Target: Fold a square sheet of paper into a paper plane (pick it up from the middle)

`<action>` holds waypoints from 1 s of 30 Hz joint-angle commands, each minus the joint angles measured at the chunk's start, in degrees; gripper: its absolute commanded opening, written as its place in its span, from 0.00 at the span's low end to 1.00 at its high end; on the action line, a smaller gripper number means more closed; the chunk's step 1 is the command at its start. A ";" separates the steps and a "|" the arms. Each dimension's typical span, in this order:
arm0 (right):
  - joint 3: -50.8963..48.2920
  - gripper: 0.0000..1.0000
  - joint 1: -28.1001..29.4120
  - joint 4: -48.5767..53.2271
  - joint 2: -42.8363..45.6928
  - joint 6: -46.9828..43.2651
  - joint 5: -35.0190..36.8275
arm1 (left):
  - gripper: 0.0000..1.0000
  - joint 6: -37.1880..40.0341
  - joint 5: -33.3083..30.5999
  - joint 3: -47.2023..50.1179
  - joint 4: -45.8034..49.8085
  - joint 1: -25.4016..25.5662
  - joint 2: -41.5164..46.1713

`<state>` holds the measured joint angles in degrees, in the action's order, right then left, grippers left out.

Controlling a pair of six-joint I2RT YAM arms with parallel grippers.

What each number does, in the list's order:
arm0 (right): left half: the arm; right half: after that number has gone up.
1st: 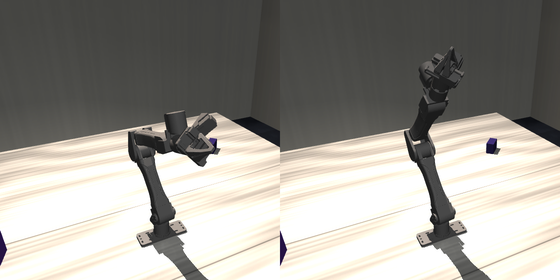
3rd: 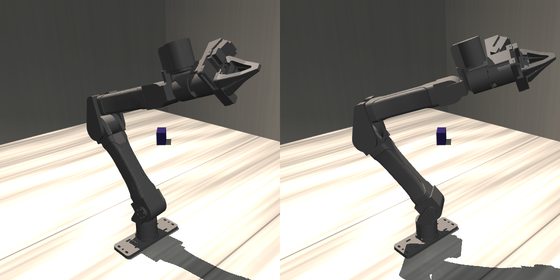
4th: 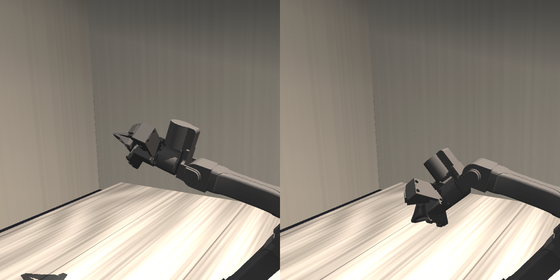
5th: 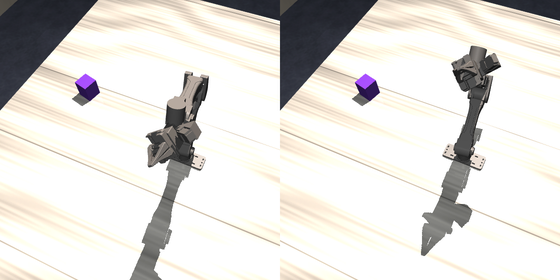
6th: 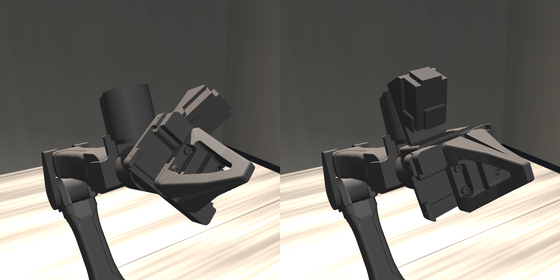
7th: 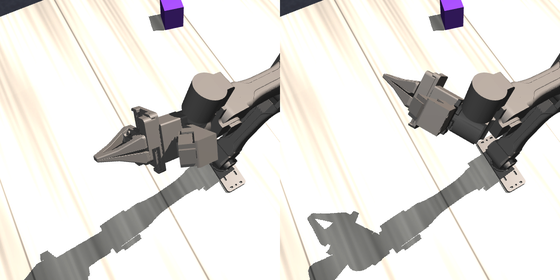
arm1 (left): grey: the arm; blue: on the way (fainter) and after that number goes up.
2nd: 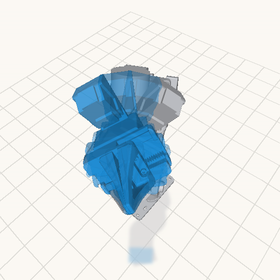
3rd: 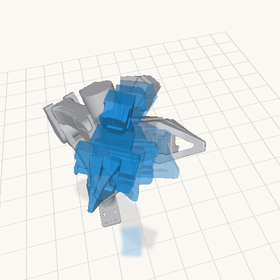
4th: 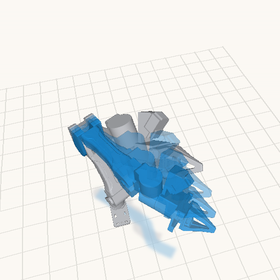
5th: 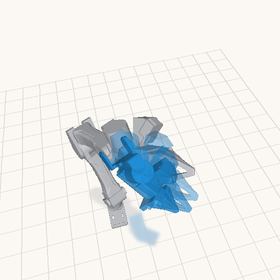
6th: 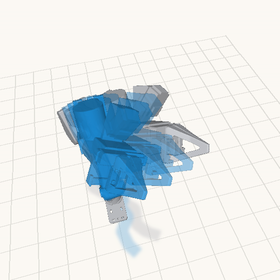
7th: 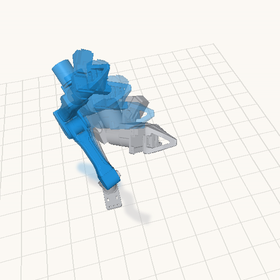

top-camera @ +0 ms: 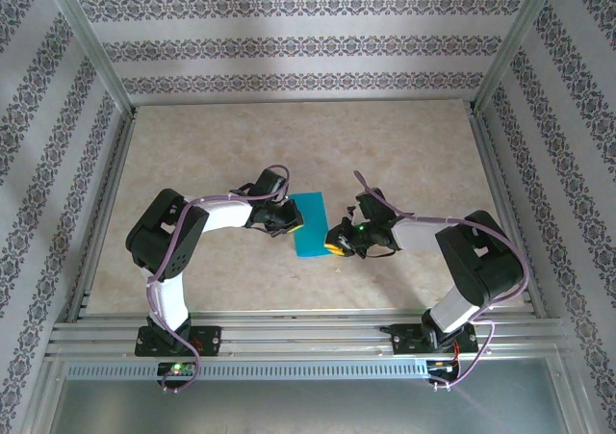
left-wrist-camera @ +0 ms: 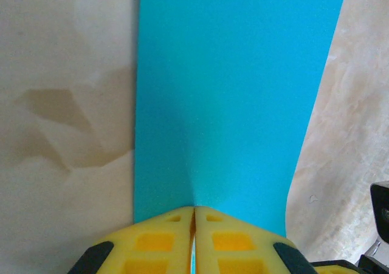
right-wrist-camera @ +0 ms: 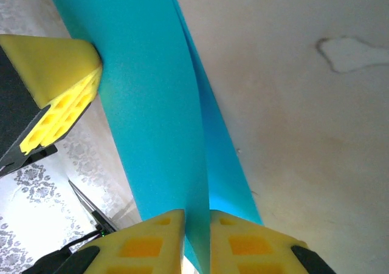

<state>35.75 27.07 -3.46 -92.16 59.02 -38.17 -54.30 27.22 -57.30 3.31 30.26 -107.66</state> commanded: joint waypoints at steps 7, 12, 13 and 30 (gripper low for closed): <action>-0.64 0.05 -0.88 1.38 1.54 1.10 1.49 | 0.11 2.10 -0.75 1.16 3.34 -0.13 -2.19; 0.00 0.00 -1.14 6.67 2.74 -0.52 3.57 | 0.26 5.00 3.30 0.80 -2.56 -0.15 2.40; 0.02 0.00 -1.14 8.03 3.22 -0.89 3.92 | 0.29 5.24 3.93 0.88 -3.87 -0.15 3.62; 0.55 0.00 -0.53 16.20 6.39 -2.05 5.27 | 0.22 6.82 2.57 -1.13 -2.56 -0.17 -0.50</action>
<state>35.59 26.39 11.05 -86.72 57.93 -33.69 -49.45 31.00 -56.47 -1.61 30.26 -106.89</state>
